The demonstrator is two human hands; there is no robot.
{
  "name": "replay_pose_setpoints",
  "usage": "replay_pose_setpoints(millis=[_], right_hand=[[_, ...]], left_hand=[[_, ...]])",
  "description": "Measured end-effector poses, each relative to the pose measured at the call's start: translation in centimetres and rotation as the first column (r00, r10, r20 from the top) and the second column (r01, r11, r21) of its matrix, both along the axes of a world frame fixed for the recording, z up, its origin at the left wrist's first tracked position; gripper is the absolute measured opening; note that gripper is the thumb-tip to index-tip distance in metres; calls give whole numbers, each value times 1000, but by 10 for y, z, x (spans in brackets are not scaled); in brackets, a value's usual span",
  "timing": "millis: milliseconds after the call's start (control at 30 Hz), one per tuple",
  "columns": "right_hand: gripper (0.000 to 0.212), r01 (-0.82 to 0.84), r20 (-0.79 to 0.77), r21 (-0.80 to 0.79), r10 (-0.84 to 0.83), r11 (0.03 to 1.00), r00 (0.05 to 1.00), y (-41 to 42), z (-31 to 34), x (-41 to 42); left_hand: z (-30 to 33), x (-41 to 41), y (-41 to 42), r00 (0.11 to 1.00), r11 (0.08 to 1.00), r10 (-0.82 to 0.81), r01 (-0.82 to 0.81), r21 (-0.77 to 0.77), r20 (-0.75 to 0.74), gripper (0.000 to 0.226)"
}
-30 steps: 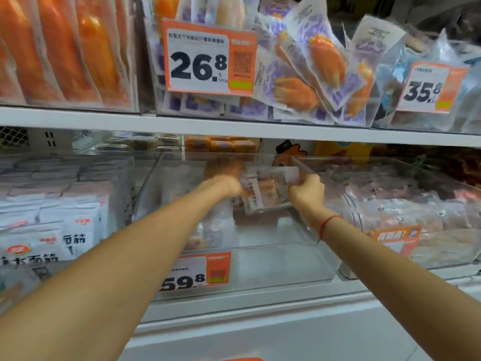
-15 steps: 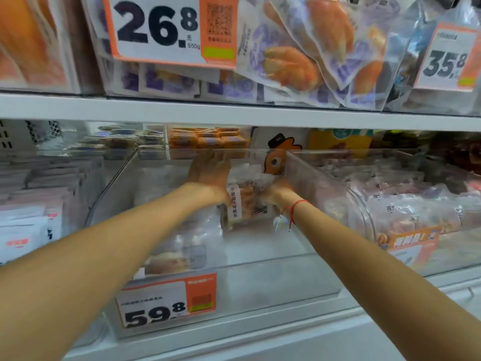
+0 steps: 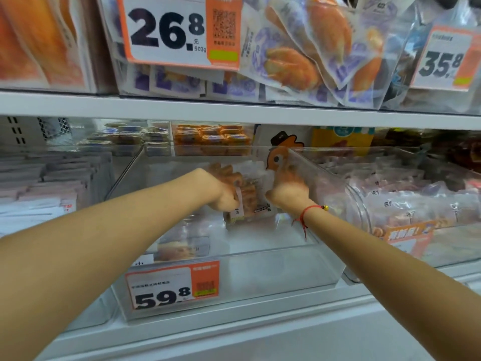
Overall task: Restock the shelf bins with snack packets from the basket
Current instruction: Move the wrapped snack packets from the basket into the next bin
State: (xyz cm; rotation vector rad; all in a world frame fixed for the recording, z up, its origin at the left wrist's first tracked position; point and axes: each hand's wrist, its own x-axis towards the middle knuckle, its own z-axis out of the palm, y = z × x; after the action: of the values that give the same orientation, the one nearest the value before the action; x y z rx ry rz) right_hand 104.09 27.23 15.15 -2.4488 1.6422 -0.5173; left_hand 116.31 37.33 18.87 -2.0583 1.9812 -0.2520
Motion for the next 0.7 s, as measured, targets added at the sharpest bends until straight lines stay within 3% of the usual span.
replay_pose_setpoints(millis=[67, 133, 267, 467, 700], right_hand=[[43, -168, -243, 142, 199, 975, 949, 13, 5, 1], [46, -202, -362, 335, 324, 920, 874, 16, 1, 4], [53, -231, -554, 291, 361, 928, 750, 13, -7, 6], [62, -264, -573, 296, 392, 918, 719, 8, -12, 11], [53, -325, -427, 235, 398, 916, 812, 12, 1, 3]], left_hand=[[1, -3, 2, 1000, 1000, 20, -20, 6, 10, 56], [2, -5, 2, 999, 999, 31, -31, 12, 11, 55], [1, 1, -5, 998, 997, 68, -68, 42, 0, 59], [-5, 7, -11, 995, 996, 84, -83, 31, -50, 59], [2, 0, 1, 999, 999, 52, -51, -17, 18, 47]])
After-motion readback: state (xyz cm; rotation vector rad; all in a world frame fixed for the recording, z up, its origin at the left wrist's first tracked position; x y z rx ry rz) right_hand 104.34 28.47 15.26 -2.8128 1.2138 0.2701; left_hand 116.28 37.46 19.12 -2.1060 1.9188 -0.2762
